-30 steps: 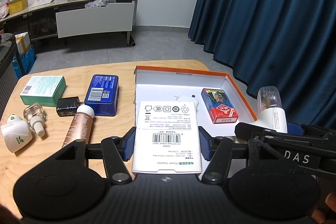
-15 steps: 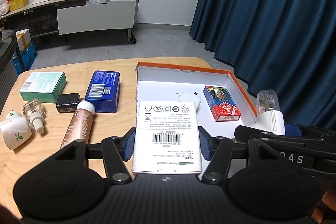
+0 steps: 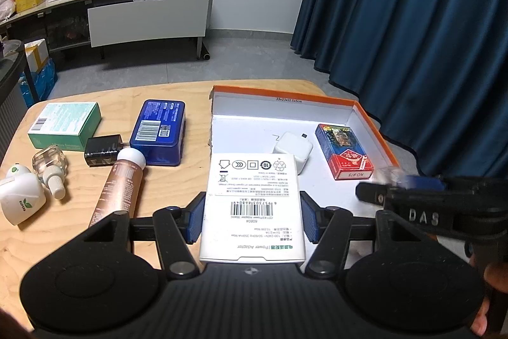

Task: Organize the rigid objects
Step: 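Lower and release the barcode box and diffuser into the lid with both grippers, then move the left tool to the white plug-in diffuser while the right moves to the bronze bottle, then grasp the white plug-in diffuser with the left gripper while the right grasps the bronze bottle, then carry the plug-in diffuser and bronze bottle over the white box lid with both grippers, then hold the plug-in diffuser and bronze bottle above the lid with both grippers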

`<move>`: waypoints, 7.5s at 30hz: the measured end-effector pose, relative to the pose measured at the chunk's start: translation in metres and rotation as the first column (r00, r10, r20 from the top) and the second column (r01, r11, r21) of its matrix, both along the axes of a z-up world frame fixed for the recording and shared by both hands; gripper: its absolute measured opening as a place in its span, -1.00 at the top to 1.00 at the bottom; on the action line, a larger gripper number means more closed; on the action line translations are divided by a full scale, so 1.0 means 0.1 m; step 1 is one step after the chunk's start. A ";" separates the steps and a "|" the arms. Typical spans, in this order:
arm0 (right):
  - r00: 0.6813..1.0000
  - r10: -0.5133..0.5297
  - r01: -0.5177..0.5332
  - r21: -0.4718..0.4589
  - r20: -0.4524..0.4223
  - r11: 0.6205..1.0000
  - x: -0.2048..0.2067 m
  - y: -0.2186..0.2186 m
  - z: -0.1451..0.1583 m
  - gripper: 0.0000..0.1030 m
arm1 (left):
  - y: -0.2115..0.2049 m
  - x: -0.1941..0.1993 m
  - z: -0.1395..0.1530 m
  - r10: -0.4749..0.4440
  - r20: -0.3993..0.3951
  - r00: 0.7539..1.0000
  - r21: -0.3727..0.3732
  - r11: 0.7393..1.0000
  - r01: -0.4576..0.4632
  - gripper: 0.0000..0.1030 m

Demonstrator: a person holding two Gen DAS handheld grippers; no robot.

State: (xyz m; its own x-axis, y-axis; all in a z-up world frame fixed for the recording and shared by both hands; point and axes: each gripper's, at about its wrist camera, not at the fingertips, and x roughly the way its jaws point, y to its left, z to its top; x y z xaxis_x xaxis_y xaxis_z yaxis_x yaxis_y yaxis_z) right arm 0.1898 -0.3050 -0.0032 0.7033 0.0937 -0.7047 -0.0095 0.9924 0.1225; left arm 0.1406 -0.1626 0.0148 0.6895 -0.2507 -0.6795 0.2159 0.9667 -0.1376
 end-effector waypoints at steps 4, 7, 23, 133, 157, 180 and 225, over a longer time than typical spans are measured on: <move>0.998 -0.047 0.047 -0.007 0.052 0.999 -0.01 -0.08 0.05 -0.47 | -0.02 0.04 -0.04 -0.011 -0.004 1.000 0.000 1.000 0.011 -0.16; 0.988 -0.076 0.076 0.008 0.131 0.997 -0.11 -0.15 0.16 -0.59 | -0.06 0.08 -0.07 -0.027 -0.011 1.000 -0.003 1.000 0.027 -0.16; 0.970 -0.112 0.104 0.052 0.216 0.993 -0.36 -0.17 0.42 -0.62 | -0.20 0.14 -0.12 -0.060 -0.045 0.997 0.002 0.998 0.060 -0.61; 0.966 0.147 -0.169 0.093 0.211 0.981 0.07 1.81 0.26 0.14 | 1.67 -0.29 -0.03 0.170 0.158 0.973 -0.049 0.985 -0.164 -0.31; 0.953 -0.099 0.096 0.024 0.288 0.995 -1.37 0.31 0.69 0.14 | 0.29 -0.76 0.22 -0.097 0.204 0.974 -0.063 0.992 0.112 -0.31; 0.956 -0.128 0.119 0.048 0.264 0.992 -1.44 0.16 0.52 0.14 | 0.16 -0.97 0.30 -0.038 0.213 0.976 -0.032 0.998 0.045 -0.31; 0.960 -0.124 0.123 0.021 0.253 0.992 -1.37 0.16 0.38 0.14 | 0.15 -1.02 0.31 0.030 0.186 0.982 -0.055 0.998 -0.020 -0.31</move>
State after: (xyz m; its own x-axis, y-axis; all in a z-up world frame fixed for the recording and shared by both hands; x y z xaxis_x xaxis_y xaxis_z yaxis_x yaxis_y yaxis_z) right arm 0.0528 -0.2892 0.0345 0.8650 -0.0020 -0.5018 0.0817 0.9872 0.1368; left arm 0.0384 -0.1476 0.0454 0.8094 -0.2640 -0.5245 0.2187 0.9645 -0.1479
